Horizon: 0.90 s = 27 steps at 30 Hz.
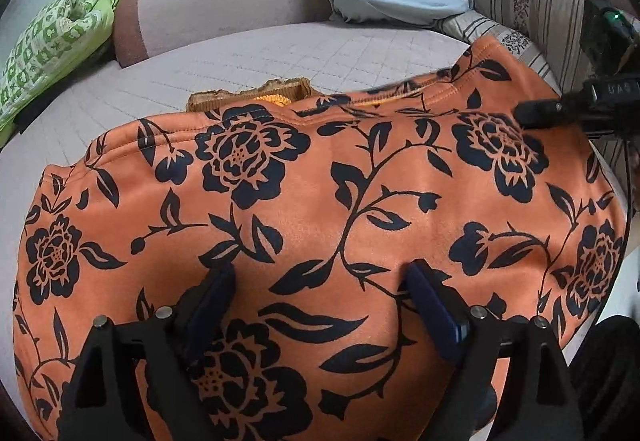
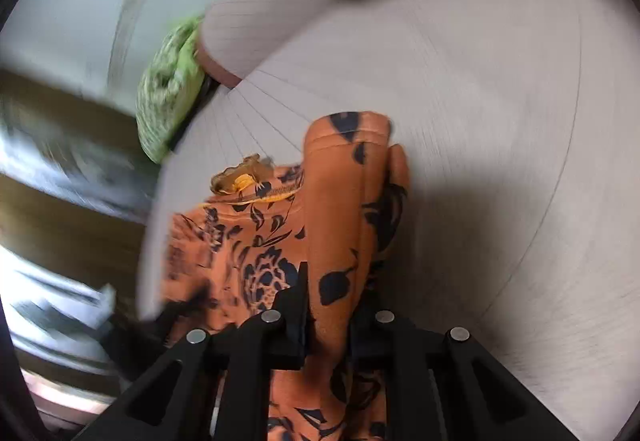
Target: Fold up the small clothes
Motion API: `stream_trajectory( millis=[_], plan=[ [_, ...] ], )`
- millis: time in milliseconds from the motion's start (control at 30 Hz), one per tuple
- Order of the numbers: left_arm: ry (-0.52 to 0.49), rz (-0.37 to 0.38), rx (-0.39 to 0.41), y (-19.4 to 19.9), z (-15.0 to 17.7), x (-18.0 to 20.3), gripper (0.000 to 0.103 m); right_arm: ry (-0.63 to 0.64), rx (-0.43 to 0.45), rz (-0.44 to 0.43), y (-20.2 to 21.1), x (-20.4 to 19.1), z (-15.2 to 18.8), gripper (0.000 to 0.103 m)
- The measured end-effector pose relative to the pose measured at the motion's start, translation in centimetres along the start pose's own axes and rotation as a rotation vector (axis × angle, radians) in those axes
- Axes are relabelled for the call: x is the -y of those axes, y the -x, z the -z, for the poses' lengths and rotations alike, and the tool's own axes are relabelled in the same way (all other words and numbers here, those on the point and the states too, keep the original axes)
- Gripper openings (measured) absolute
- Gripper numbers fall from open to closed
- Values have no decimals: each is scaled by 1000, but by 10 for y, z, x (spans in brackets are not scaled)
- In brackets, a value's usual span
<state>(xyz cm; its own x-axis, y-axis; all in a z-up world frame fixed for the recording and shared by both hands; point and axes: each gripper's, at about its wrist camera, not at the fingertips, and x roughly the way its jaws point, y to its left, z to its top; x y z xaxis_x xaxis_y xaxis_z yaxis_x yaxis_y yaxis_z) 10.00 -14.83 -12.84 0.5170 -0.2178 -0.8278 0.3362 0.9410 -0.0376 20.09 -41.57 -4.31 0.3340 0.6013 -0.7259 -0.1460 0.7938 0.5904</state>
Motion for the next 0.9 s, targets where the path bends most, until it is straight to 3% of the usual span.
stream_trajectory(
  millis=[100,133,200,267,333,433,500,600,633,733,800,867,900],
  plan=[
    [5,-1,-16,0,-4,0,89,22,-81,146,-24,12,0,20],
    [9,11,-24,4,-5,-2,89,-64,-101,114,-35,31,2,23],
    [42,36,9,20,-9,-17,89,-145,-46,39,-22,41,3,32],
    [89,24,40,39,-12,-42,89,-107,26,107,1,31,4,65],
    [152,7,93,63,-10,-79,89,-74,112,209,27,19,5,65],
    [280,-46,128,91,1,-154,89,-34,218,225,61,-6,13,65],
    [392,-49,89,96,16,-205,89,5,254,185,73,-31,18,65],
    [523,61,-9,85,34,-258,88,53,176,15,48,-67,26,68],
    [538,90,-5,83,35,-268,88,64,142,-10,35,-74,29,68],
    [545,200,7,69,24,-283,89,100,58,23,-10,-82,35,68],
    [578,195,-36,51,16,-290,88,88,-2,34,-36,-80,42,68],
    [587,268,-92,28,11,-286,87,84,-34,40,-49,-75,51,68],
    [580,285,-122,20,10,-284,80,88,-37,55,-54,-73,54,68]
  ],
)
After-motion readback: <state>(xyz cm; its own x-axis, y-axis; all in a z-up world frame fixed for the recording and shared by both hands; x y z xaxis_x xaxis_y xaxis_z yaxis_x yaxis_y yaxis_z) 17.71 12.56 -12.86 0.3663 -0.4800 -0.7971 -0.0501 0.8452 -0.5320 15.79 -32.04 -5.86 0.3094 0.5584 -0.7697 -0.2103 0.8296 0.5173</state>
